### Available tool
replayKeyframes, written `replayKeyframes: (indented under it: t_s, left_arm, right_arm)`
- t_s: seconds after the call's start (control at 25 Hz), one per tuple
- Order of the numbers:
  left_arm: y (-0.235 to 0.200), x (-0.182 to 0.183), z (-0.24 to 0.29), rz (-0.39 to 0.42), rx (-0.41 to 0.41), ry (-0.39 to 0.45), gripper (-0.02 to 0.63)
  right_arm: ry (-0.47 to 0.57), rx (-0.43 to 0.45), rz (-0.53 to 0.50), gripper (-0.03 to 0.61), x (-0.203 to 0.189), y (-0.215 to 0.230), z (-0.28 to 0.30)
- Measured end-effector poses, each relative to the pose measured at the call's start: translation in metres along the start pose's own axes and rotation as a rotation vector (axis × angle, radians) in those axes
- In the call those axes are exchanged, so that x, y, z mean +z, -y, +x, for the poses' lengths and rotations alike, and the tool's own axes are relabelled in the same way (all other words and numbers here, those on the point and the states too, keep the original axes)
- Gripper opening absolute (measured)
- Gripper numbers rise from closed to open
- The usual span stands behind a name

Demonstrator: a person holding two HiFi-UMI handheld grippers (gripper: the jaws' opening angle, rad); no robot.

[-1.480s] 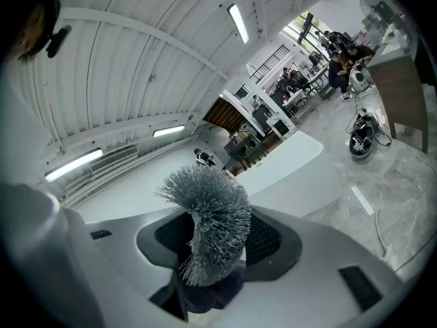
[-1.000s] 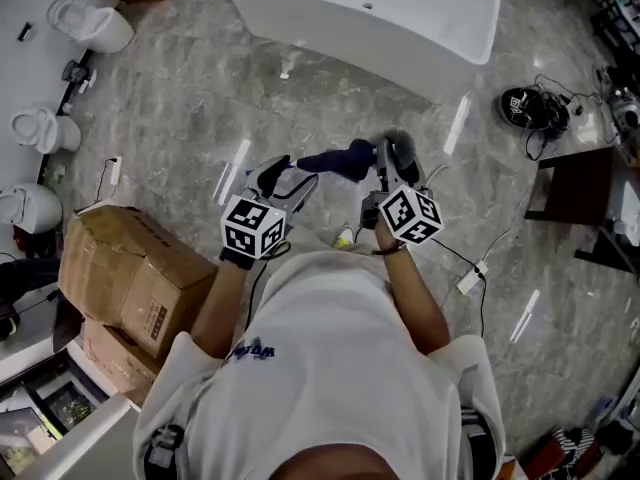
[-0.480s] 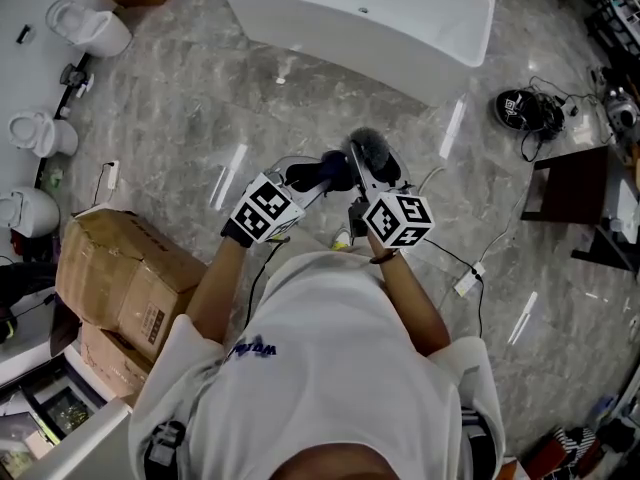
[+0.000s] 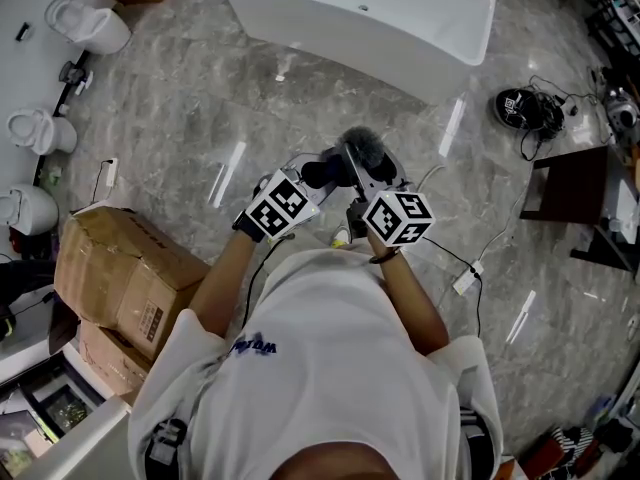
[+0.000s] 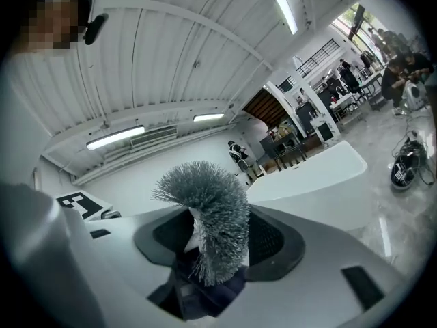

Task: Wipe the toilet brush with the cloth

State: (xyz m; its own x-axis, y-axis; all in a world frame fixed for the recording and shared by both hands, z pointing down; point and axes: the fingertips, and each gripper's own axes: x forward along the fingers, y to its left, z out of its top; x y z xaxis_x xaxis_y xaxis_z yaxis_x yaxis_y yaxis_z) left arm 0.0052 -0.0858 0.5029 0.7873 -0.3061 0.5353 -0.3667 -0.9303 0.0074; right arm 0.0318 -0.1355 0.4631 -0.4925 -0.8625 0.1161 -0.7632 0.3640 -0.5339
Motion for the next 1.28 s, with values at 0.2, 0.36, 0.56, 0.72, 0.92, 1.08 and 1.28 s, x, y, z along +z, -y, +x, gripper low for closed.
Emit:
replayKeyframes:
  t_s: [0.2,0.36,0.56,0.72,0.92,1.08,1.28]
  left_arm:
    - [0.006,-0.005,-0.007,-0.029,-0.1,-0.028,0.041]
    - [0.016,-0.008,-0.012,-0.024,-0.18,-0.063,0.041]
    - [0.023,-0.012,-0.01,-0.015,-0.194,-0.079,0.041]
    - [0.024,-0.015,-0.014,-0.024,-0.198,-0.075,0.041]
    - [0.026,-0.02,-0.011,-0.042,-0.18,-0.077,0.043]
    - [0.025,-0.019,-0.005,-0.057,-0.118,-0.038,0.048]
    - [0.036,-0.024,0.01,-0.037,-0.138,-0.111,0.041]
  right_arm:
    - [-0.053,0.199,-0.279,0.248,0.005,-0.018,-0.001]
    - [-0.078,0.292,-0.326,0.316,0.004,-0.029,0.0]
    - [-0.117,0.309,-0.407,0.242,-0.003,-0.031,-0.003]
    - [-0.138,0.308,-0.4,0.249,-0.009,-0.034,-0.001]
    - [-0.18,0.261,-0.377,0.233,-0.016,-0.028,0.0]
    - [-0.173,0.222,-0.39,0.221,-0.016,-0.026,0.002]
    - [-0.2,0.207,-0.459,0.218,-0.02,-0.019,-0.008]
